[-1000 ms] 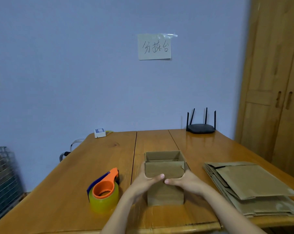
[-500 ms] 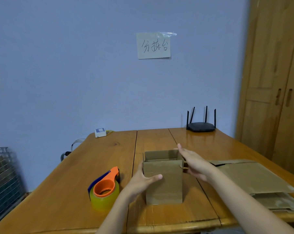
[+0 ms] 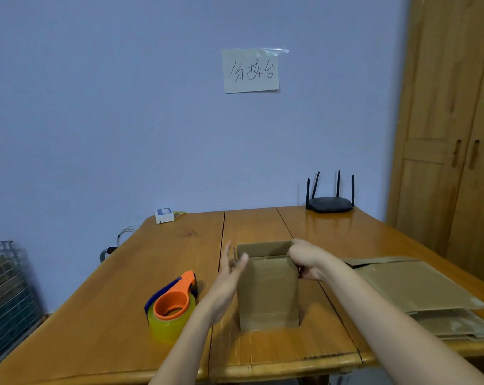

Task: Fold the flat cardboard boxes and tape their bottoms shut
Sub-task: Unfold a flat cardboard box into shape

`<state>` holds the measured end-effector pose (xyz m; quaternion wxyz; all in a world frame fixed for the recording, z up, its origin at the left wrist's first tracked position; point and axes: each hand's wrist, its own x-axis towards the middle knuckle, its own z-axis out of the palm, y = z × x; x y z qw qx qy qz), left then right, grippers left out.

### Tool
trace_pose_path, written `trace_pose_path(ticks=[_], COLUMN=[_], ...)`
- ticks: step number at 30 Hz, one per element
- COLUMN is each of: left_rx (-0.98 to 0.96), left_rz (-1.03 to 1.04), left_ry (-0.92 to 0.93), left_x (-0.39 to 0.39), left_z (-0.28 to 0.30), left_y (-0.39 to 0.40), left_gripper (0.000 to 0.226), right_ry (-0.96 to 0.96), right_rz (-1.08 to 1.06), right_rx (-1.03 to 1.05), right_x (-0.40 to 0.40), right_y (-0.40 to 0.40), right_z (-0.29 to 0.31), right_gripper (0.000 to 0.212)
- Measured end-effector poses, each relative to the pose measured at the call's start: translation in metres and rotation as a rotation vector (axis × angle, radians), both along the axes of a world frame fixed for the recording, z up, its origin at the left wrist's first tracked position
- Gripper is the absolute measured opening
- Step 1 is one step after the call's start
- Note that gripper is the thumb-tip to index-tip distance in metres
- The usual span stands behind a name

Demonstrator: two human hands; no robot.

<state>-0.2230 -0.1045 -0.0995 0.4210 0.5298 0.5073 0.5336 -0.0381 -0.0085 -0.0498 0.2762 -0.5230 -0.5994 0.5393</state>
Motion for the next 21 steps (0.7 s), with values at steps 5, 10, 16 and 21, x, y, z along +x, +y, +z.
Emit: trace_pose_path(ticks=[5, 10, 16, 21], left_rx=[0.089, 0.044, -0.023, -0.103], left_rz=[0.135, 0.103, 0.069, -0.008], left_ry=[0.011, 0.429, 0.547, 0.587], left_x=[-0.005, -0.012, -0.014, -0.016], left_z=[0.017, 0.031, 0.040, 0.046], left_y=[0.012, 0.027, 0.031, 0.032], left_gripper=[0.031, 0.040, 0.028, 0.030], right_ry=[-0.014, -0.023, 0.023, 0.181], right_rz=[0.035, 0.047, 0.070, 0.062], right_rx=[-0.020, -0.027, -0.027, -0.108], right_x=[0.003, 0.006, 0.007, 0.010], right_y=[-0.003, -0.012, -0.023, -0.023], right_z=[0.004, 0.011, 0.013, 0.009], right_gripper=[0.040, 0.046, 0.042, 0.050])
